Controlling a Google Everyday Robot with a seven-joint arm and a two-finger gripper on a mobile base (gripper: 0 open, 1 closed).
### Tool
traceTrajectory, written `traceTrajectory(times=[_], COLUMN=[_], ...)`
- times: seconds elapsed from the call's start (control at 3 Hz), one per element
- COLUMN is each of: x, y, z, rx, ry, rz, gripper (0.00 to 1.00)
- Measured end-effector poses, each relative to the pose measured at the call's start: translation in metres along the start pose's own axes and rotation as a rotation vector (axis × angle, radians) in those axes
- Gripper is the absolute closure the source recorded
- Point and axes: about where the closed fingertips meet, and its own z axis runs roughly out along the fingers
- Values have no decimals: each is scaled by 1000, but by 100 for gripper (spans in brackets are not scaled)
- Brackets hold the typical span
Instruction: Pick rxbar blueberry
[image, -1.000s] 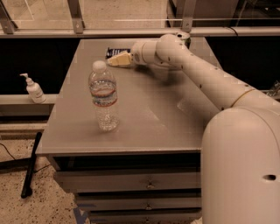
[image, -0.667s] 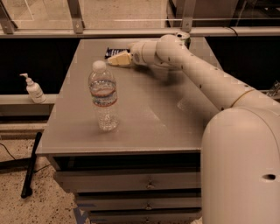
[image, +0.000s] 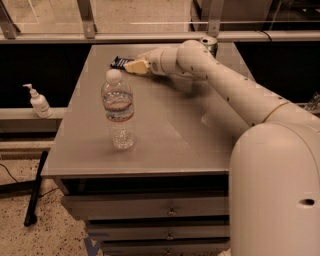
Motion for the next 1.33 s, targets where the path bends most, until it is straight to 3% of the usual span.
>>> traceTrajectory(times=[0.33, 1.33], x=[0, -1], y=[0, 0], z=[0, 0], rx=[0, 0], ry=[0, 0], rz=[0, 0], gripper=[100, 100])
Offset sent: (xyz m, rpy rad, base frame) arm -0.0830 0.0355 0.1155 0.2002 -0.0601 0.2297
